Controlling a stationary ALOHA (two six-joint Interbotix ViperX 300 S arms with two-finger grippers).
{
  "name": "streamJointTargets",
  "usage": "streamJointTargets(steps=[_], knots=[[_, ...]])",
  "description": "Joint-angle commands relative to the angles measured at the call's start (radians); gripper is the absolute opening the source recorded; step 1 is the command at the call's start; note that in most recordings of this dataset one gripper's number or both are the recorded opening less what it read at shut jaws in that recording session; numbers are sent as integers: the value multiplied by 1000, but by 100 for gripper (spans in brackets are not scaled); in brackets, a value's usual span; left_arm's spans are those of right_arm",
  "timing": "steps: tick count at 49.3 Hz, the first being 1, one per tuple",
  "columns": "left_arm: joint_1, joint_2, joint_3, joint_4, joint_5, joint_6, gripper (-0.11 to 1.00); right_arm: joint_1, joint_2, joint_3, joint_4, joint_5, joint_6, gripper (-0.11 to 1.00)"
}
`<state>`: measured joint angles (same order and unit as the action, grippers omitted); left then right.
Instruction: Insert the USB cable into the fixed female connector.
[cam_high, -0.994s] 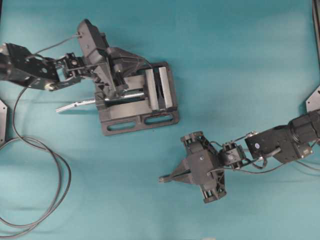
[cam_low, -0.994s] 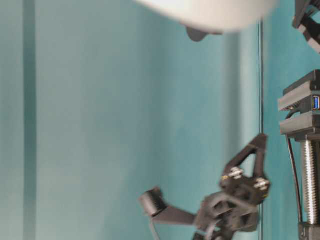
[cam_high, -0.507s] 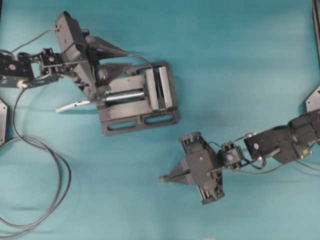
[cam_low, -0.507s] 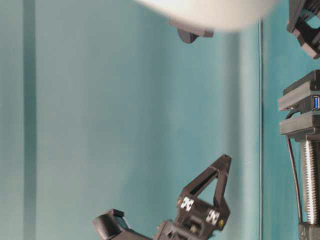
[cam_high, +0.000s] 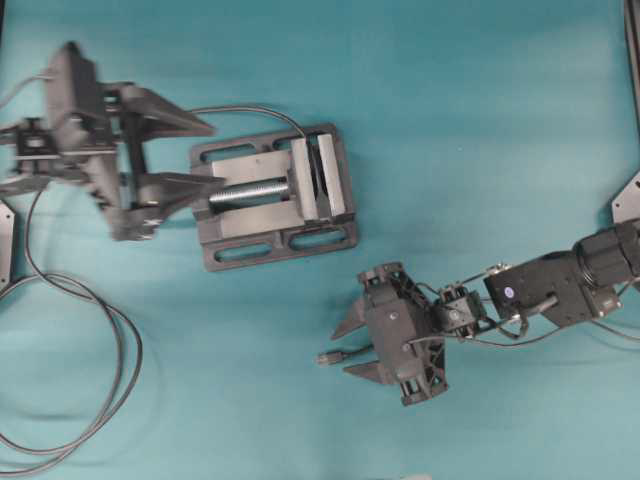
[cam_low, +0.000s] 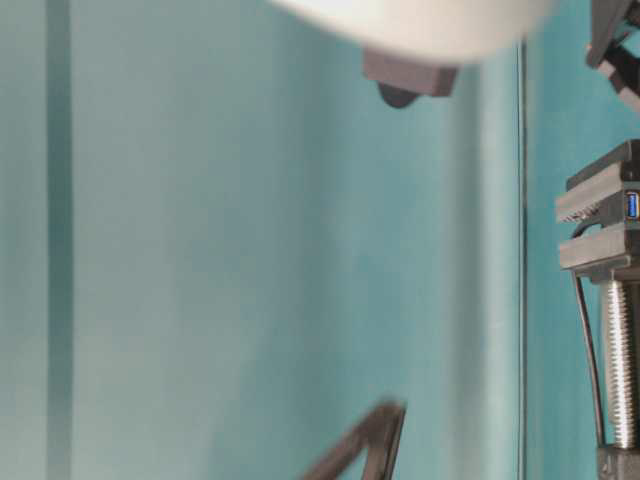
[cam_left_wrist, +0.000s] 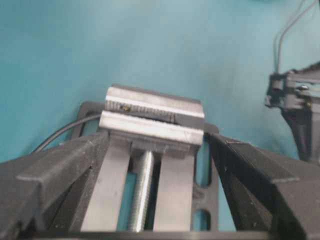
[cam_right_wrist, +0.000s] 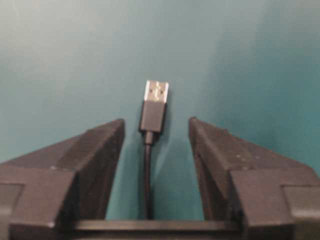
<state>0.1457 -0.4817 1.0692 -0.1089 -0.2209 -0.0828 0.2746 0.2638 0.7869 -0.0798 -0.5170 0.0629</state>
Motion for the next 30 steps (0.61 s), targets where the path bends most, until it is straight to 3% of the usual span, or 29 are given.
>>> streamJointTargets(steps=[1,9,22,30], knots=[[-3,-98,37,-3,5,-11,99,-3,-31,-14,5,0,6,53],[-3,-276,110,-3,86,-12,99,-3,-15,-17,5,0,26,53],[-3,-543,198,-3,342,-14,99,-3,11,-31,5,-2,31,53],[-2,-604,242,-3,368,-15,99,2,23,-28,3,-2,31,53]])
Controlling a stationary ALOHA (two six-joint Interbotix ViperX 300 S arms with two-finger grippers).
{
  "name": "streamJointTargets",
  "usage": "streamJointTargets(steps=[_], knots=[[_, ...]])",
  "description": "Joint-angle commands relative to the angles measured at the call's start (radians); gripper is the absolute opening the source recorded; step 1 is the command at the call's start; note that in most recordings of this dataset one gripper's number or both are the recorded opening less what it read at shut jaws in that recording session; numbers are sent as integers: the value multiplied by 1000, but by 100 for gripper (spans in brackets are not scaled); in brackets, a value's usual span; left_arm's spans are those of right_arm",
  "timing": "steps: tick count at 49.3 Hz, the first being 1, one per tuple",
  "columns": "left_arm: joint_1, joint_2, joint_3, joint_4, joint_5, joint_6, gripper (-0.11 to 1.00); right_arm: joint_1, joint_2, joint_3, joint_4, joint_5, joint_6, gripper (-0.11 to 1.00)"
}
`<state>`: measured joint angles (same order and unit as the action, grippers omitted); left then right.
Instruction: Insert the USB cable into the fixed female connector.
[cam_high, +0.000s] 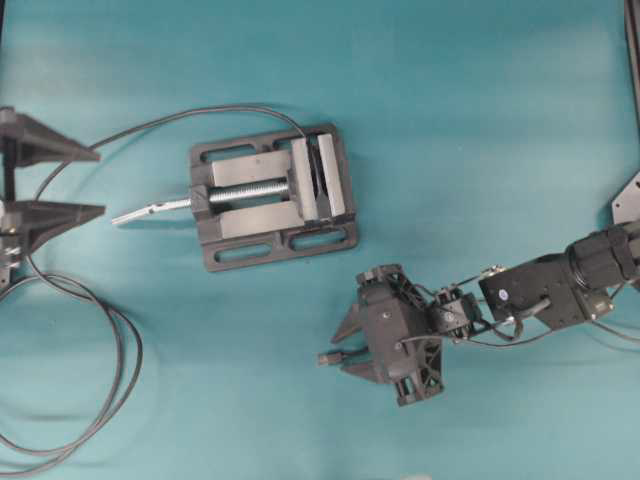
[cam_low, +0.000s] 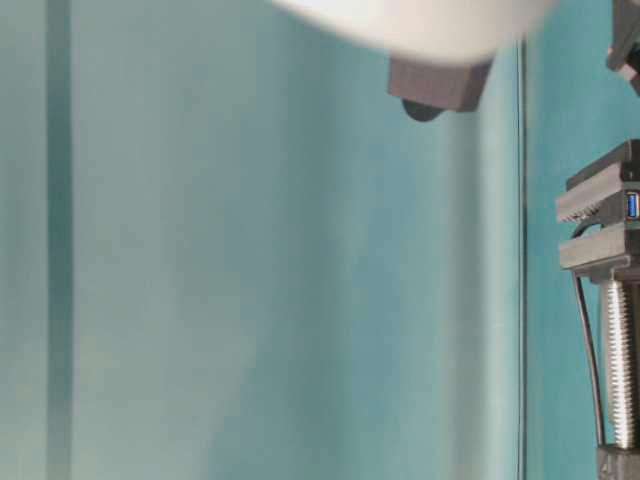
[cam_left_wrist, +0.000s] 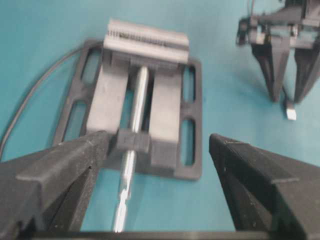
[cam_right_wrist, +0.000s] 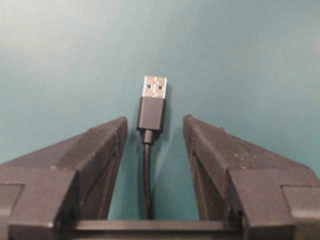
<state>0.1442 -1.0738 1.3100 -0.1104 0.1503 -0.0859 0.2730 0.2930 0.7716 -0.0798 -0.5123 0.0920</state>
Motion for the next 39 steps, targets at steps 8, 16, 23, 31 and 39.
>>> streamJointTargets(steps=[8,16,23,31,39], knots=[[2,-15,54,-2,-75,-12,99,15,9,-14,3,-3,3,53],[2,-15,97,-2,-147,-11,99,25,20,-12,5,0,11,52],[2,-15,107,-3,-161,-11,99,25,20,-9,3,0,23,52],[2,-15,107,-2,-160,-11,99,29,21,5,5,0,38,48],[2,-15,107,-2,-158,-11,99,37,20,15,5,2,58,46]])
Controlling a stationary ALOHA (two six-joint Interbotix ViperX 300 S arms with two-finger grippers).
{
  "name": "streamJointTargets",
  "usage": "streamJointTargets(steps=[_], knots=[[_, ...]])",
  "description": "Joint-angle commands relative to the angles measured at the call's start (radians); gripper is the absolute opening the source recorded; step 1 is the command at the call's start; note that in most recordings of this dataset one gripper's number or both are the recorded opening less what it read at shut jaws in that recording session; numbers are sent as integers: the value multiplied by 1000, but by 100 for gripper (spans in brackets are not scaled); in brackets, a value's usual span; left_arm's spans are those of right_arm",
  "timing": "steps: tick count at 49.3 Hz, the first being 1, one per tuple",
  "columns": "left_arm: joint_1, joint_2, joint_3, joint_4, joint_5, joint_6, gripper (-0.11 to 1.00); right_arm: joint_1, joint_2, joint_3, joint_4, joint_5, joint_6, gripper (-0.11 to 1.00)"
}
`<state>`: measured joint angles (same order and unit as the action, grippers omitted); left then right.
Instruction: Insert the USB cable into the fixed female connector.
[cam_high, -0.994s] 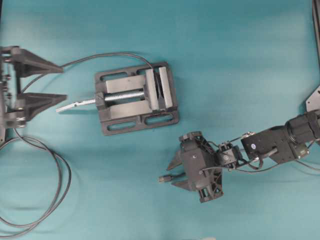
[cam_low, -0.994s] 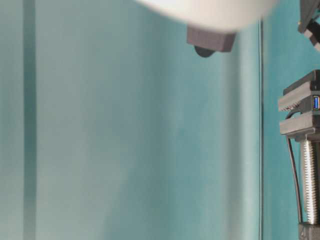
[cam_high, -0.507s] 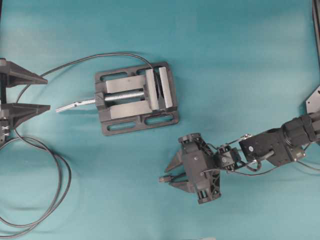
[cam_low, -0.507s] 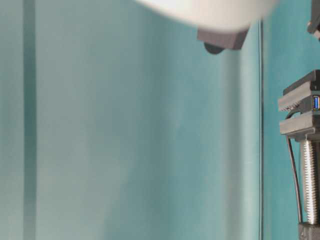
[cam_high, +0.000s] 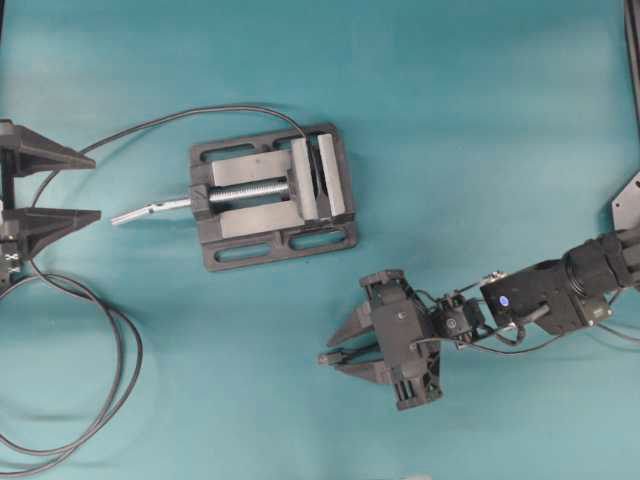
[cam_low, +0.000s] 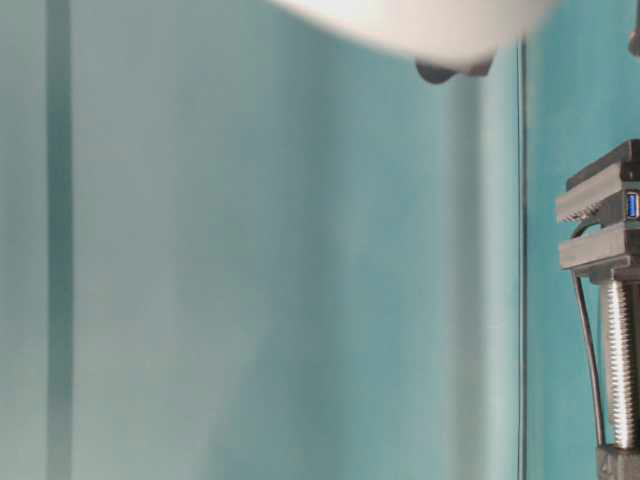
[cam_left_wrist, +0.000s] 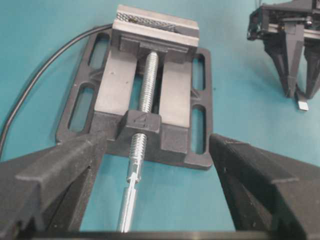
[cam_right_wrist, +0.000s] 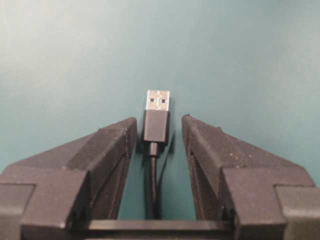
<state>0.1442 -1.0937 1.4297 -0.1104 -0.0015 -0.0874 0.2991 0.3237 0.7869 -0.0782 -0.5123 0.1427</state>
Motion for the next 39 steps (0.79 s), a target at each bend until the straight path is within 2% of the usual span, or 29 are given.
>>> streamJointTargets(steps=[1,7,15,28,36,39], knots=[[2,5,-12,-2,-8,-9,99,12,-9,0,2,2,11,45],[2,5,-12,-2,-6,-9,99,15,-9,2,2,0,15,44],[2,5,-11,-2,-6,-9,99,25,-9,2,2,2,15,35],[2,5,-3,-2,-2,-9,99,44,-11,-3,2,41,18,34],[2,5,-2,-2,-2,-9,99,48,-11,-5,2,43,18,21],[0,5,-2,-2,-2,-9,99,48,-11,-5,2,41,18,21]])
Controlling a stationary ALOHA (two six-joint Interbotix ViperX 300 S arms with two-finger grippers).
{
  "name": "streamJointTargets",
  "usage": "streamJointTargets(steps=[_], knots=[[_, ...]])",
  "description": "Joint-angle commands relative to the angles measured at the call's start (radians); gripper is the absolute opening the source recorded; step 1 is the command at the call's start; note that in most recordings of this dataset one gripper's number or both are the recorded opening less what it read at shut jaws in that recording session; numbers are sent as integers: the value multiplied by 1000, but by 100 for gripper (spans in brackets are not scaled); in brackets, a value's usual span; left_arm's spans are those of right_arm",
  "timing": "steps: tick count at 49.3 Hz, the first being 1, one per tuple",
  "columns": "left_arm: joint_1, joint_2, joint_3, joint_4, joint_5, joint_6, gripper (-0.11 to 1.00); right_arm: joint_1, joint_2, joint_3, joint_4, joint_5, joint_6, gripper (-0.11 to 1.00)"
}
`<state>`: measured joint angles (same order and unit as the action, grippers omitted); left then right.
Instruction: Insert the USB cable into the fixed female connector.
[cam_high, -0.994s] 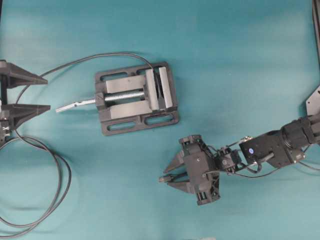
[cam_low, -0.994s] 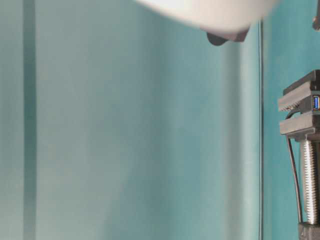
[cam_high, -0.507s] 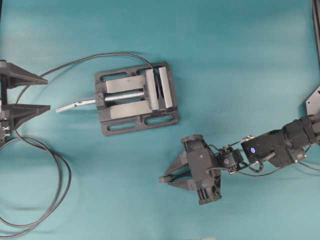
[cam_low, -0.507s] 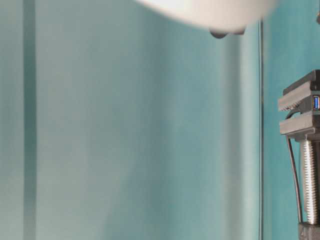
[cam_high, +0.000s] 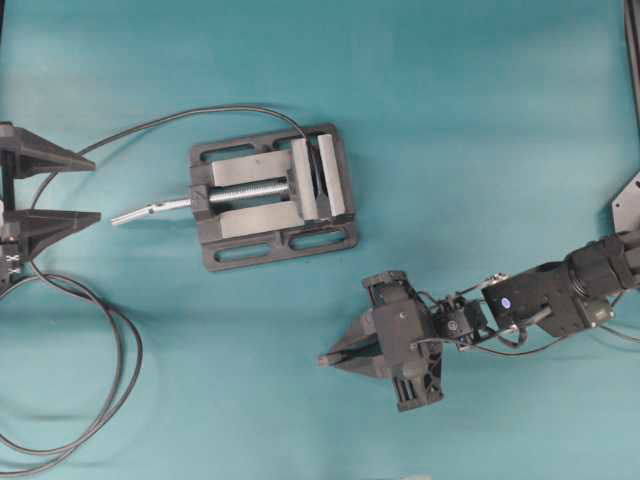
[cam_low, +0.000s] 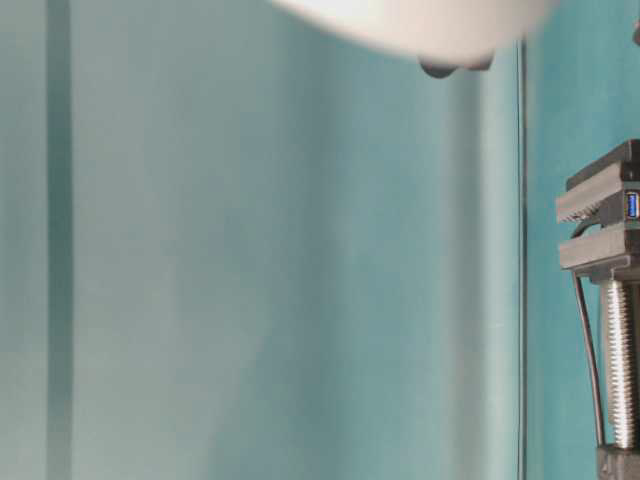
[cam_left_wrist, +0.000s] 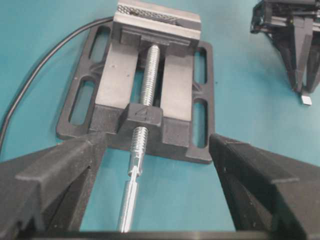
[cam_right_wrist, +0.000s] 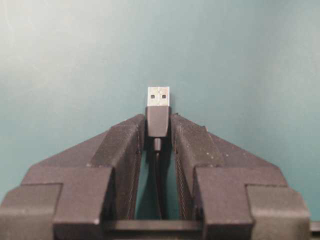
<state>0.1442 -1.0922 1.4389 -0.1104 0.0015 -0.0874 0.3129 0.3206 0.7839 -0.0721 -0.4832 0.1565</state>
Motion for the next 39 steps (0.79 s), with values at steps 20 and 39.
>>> streamJointTargets(steps=[20,39], knots=[[2,3,3,-2,-5,-9,99,34,-6,2,48,-23,5,21],[2,3,58,-2,-21,-11,99,48,-9,-11,140,12,-6,21]])
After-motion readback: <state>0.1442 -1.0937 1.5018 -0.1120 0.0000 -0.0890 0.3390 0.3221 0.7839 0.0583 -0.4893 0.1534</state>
